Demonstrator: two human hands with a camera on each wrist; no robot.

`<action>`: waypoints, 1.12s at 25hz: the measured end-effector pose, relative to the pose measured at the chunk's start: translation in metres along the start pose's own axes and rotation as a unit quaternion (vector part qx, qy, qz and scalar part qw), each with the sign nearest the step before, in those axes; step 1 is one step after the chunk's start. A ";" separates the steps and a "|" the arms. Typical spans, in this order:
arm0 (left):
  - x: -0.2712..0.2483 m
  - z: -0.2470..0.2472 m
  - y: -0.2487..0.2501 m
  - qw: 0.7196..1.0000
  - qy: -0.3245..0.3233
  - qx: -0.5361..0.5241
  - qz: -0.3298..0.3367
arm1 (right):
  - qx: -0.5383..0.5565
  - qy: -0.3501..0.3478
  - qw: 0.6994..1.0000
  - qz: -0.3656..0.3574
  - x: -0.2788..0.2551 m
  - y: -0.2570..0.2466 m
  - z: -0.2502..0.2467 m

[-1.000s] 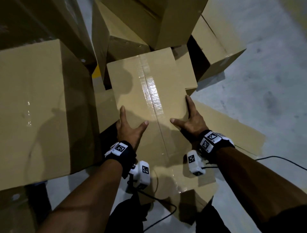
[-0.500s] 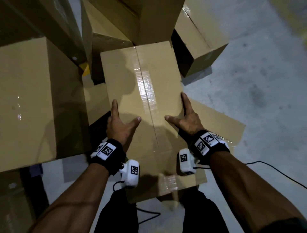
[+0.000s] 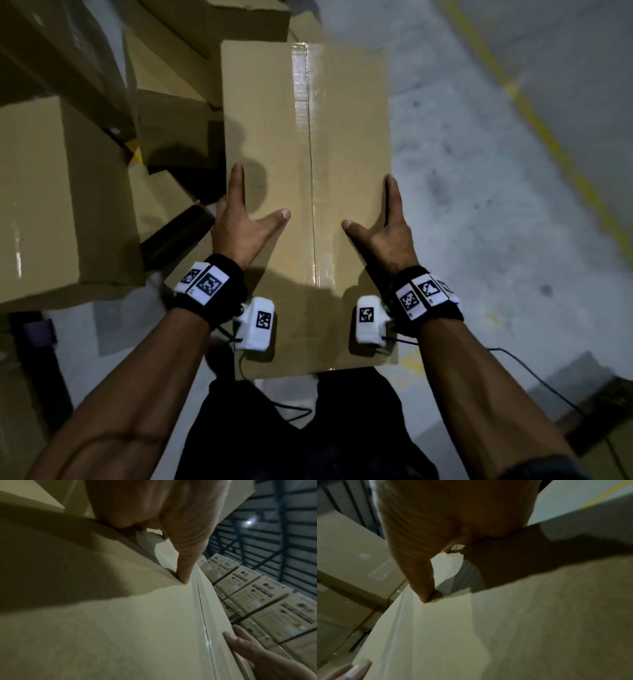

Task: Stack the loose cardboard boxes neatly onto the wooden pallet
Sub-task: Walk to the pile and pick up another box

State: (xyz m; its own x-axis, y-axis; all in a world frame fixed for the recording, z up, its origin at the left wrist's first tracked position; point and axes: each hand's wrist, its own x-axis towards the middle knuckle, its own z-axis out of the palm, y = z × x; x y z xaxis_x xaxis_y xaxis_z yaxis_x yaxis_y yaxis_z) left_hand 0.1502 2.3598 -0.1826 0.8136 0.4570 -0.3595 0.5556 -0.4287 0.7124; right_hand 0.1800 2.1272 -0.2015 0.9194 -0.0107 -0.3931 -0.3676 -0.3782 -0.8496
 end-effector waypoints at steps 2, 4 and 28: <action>-0.021 0.003 0.027 0.999 -0.007 0.003 0.046 | -0.003 0.034 0.999 -0.020 -0.024 -0.009 -0.031; -0.038 0.007 0.045 0.994 -0.020 0.003 0.111 | 0.006 0.077 0.997 -0.023 -0.050 -0.013 -0.055; -0.330 0.148 0.150 0.876 -0.291 0.018 0.385 | 0.075 0.496 0.865 0.029 -0.379 0.116 -0.240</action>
State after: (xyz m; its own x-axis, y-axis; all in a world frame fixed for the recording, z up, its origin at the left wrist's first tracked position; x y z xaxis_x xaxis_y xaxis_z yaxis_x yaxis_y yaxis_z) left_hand -0.0096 2.0287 -0.0462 0.8931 -0.4486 -0.0336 -0.2005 -0.4638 0.8629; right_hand -0.1780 1.8656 -0.0663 0.5393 -0.8421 -0.0055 -0.3632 -0.2267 -0.9037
